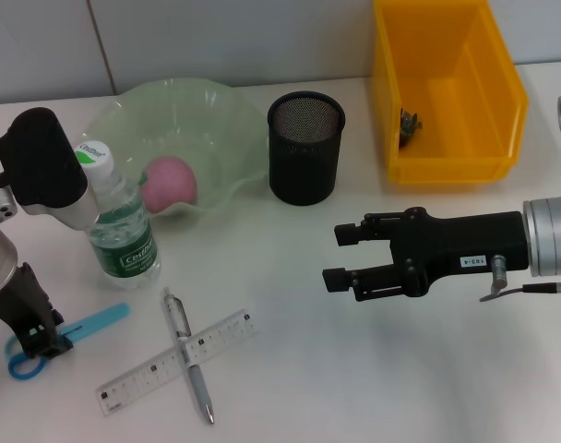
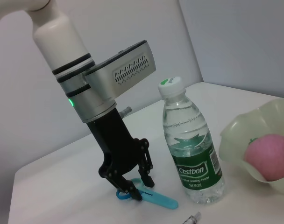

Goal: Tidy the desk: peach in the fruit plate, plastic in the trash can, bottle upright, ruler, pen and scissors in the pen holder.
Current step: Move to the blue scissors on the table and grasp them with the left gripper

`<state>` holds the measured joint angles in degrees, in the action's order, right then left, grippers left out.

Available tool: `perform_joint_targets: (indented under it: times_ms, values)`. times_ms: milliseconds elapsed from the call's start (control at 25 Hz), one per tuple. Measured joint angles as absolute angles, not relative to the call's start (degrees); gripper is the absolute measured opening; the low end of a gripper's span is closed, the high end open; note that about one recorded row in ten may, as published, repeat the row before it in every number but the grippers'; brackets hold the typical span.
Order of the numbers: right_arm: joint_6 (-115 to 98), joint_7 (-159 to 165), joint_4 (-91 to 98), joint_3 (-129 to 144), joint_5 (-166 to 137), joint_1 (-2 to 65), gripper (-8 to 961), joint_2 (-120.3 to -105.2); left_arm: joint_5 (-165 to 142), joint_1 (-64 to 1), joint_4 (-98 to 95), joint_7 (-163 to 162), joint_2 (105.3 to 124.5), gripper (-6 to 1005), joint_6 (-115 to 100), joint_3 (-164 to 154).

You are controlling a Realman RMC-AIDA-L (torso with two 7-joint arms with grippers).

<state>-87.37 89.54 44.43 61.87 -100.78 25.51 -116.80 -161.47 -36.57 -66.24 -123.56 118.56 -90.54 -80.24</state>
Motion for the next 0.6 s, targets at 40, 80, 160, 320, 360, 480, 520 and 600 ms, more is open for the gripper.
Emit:
perform_joint_targets:
  times_ms: [40,80,160,320,360,480,520,600]
  values:
    - [-87.37,89.55,44.42,61.87,-100.77,25.5,775,-116.8,-161.47,-36.56,-66.24,-123.56,118.58,325,-90.54,-80.24]
    - [-87.37,89.54,44.42,61.87,-100.77,25.5,775,-116.8,-161.47,-36.59,-66.12,-123.57,118.59,326,-90.51,-80.24]
    - [-87.37,89.55,44.44,61.87,-100.77,25.46,775,-116.8,-161.47,-36.62,-65.99,-123.57,118.6,326,-90.49,-80.24]
    - [-87.37,89.54,44.44,61.87,-100.77,25.42,775,-116.8,-161.47,-36.76,-65.65,-123.58,118.62,325,-90.5,-80.24]
    - [-87.37,89.54,44.43,61.87,-100.77,25.41,775,-116.8,-161.47,-36.78,-65.65,-123.58,118.63,325,-90.5,-80.24]
    - [-87.37,89.54,44.46,61.87,-100.77,25.4,775,-116.8,-161.46,-36.82,-65.65,-123.58,118.65,324,-90.6,-80.3]
    - [-87.37,89.54,44.46,61.87,-100.77,25.4,775,-116.8,-161.46,-36.82,-65.65,-123.58,118.65,324,-90.63,-80.33]
    - [-87.38,89.55,44.44,61.87,-100.77,25.42,775,-116.8,-161.46,-36.88,-65.65,-123.58,118.65,323,-90.67,-80.34]
